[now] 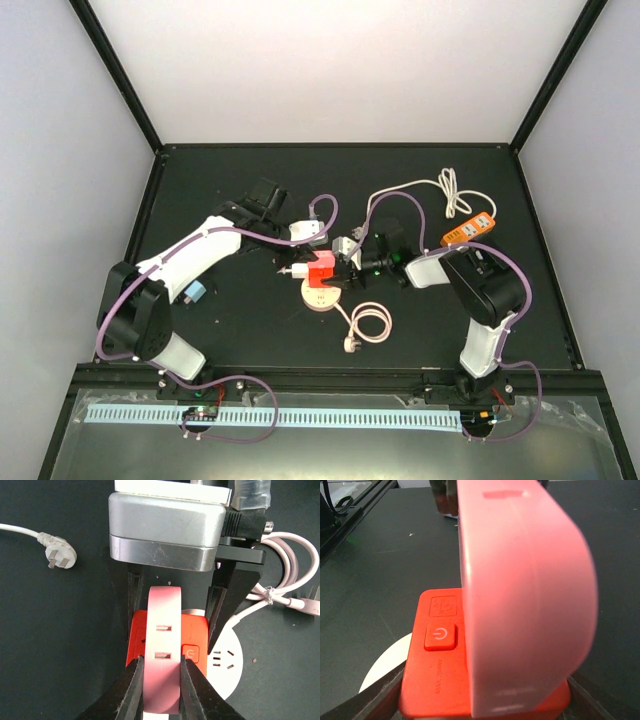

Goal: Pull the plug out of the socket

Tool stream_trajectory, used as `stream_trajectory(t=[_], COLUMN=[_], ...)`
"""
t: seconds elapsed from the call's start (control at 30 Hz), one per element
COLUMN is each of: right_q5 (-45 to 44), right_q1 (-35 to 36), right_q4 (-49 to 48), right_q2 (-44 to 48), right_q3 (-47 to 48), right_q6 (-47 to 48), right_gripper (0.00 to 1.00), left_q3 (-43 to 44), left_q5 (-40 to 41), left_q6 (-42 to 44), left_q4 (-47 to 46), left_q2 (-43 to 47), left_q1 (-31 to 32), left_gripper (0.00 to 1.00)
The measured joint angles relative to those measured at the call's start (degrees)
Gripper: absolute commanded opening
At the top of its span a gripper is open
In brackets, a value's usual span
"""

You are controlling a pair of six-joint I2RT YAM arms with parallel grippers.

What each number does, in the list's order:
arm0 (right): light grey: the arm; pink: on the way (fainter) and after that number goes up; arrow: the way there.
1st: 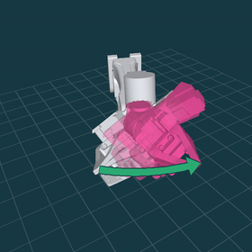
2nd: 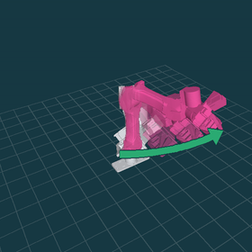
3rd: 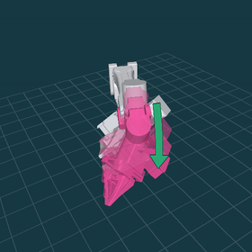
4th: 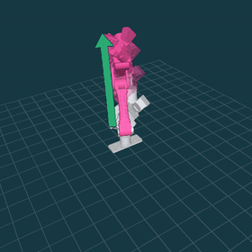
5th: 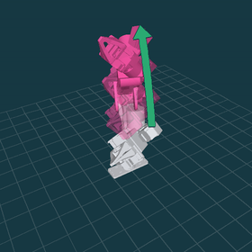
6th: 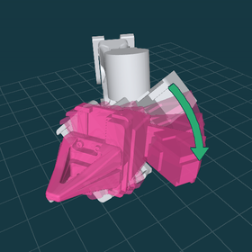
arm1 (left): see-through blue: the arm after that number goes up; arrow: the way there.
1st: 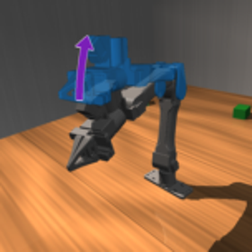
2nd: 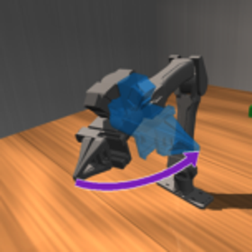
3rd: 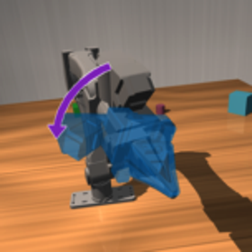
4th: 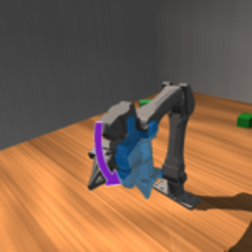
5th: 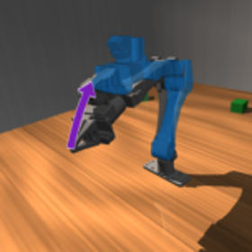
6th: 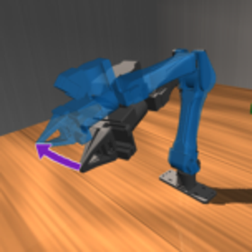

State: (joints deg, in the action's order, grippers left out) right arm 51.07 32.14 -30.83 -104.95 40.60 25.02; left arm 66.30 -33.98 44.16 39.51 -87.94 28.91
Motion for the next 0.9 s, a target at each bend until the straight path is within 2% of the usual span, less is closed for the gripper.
stream_trajectory(t=[0.9], right_q5=[0.09], right_q1=[1.27], right_q4=[1.60], right_q2=[-0.55], right_q3=[2.78], right_q6=[2.38], right_gripper=[0.12], left_q3=[0.09], left_q5=[0.46], left_q6=[-1.44], left_q4=[2.56], left_q2=[2.47], left_q1=[-1.90], left_gripper=[0.02])
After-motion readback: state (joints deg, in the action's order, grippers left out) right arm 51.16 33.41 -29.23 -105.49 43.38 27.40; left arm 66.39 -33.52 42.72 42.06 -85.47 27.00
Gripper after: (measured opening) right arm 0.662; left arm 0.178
